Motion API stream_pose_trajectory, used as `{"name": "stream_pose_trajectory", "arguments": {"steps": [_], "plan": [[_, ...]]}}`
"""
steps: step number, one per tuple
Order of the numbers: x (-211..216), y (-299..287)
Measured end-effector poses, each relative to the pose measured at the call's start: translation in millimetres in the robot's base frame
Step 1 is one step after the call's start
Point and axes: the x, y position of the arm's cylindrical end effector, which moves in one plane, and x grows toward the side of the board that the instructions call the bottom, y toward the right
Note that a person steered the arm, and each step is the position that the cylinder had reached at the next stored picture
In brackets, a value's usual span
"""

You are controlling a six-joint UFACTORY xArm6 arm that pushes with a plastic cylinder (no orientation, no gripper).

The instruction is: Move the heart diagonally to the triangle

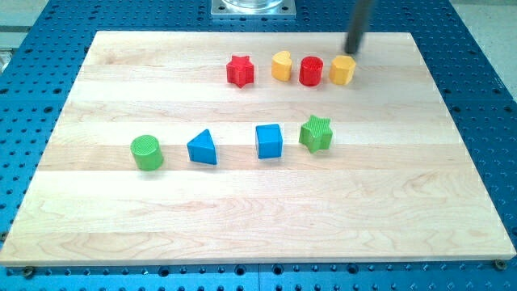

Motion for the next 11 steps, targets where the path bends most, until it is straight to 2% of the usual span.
{"name": "stream_pose_trajectory", "arguments": {"steps": [1,2,5,8,11], "plan": [[8.3,-88.7],[33.6,-99.2],[40.8,-68.8],[130.7,-69.7],[109.7,-39.4]]}}
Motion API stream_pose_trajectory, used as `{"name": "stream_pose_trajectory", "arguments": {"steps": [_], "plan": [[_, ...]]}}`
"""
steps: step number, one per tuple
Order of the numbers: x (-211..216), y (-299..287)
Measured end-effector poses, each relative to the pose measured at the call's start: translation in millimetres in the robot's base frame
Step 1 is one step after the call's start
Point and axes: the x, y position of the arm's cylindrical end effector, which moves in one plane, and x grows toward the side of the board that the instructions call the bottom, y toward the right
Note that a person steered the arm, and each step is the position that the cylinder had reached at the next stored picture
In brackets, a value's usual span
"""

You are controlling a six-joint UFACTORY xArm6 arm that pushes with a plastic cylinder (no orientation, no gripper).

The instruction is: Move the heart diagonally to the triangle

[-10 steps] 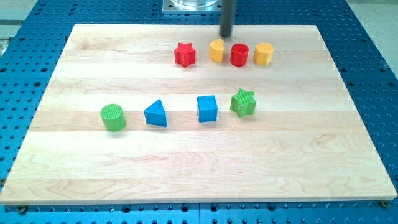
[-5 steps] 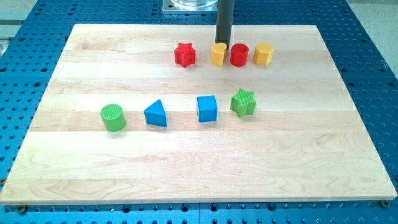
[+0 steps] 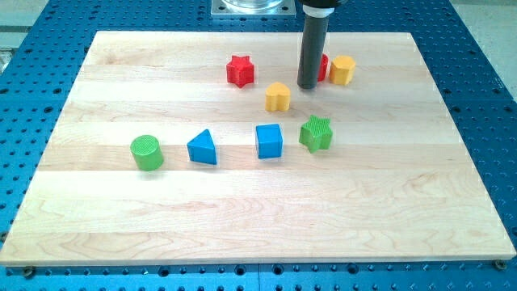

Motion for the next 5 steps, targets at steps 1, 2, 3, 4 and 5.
{"name": "stream_pose_trajectory", "arguments": {"steps": [1,2,3,4,5], "plan": [[13.0,9.3],[52.0,29.8],[14.6,73.9],[-57.7,79.8],[-62.8,82.5]]}}
